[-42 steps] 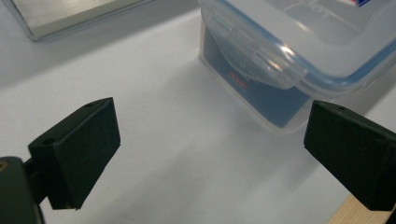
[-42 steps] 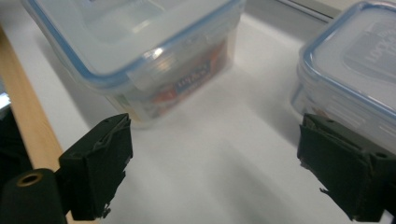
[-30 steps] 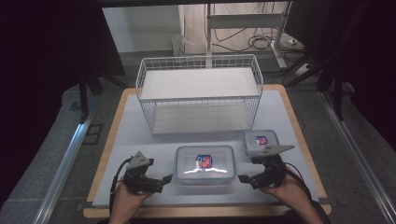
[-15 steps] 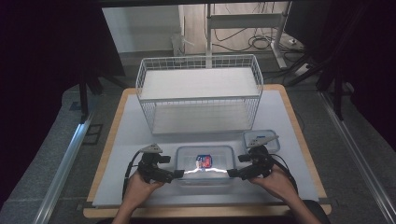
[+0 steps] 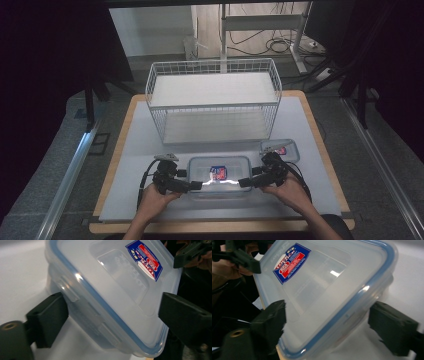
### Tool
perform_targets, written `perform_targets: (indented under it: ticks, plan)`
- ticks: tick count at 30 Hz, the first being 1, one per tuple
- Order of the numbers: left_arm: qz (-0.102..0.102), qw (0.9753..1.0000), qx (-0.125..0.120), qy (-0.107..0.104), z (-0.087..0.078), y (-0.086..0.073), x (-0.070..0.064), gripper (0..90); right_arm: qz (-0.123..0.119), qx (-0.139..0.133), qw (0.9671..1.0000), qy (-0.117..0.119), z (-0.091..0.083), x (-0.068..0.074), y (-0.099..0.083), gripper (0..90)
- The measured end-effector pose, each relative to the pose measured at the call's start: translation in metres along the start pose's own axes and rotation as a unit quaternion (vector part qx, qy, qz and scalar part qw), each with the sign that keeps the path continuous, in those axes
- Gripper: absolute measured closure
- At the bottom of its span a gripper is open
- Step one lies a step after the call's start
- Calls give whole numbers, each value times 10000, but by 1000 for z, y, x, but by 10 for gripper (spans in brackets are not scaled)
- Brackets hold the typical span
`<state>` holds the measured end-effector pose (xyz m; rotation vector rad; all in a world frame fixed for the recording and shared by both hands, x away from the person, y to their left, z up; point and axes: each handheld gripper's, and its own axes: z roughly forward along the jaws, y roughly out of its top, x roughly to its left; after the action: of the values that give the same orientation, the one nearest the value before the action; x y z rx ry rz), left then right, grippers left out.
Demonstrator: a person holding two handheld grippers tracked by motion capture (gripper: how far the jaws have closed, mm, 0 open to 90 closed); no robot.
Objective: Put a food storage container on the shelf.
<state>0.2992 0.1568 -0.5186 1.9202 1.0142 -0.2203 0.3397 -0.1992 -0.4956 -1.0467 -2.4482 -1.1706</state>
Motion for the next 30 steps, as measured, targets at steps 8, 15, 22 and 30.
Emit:
perform_targets:
  ticks: [8, 15, 22, 30]
  plan:
    - [-206, 9996, -106, -156, -9, -8, 0, 239, 302, -97, 9992, 258, -7, -2, -8, 293]
    - [-346, 9983, -412, -219, -22, -17, -3, 391, 273, -344, 9989, 185, -16, 3, -11, 413]
    - [-636, 9943, -760, -385, -28, -28, -7, 496, 572, -579, 9957, 453, -23, 2, -19, 520]
    - [-787, 9925, -837, -418, -30, -30, -8, 522, 710, -643, 9940, 522, -25, 3, -22, 550]
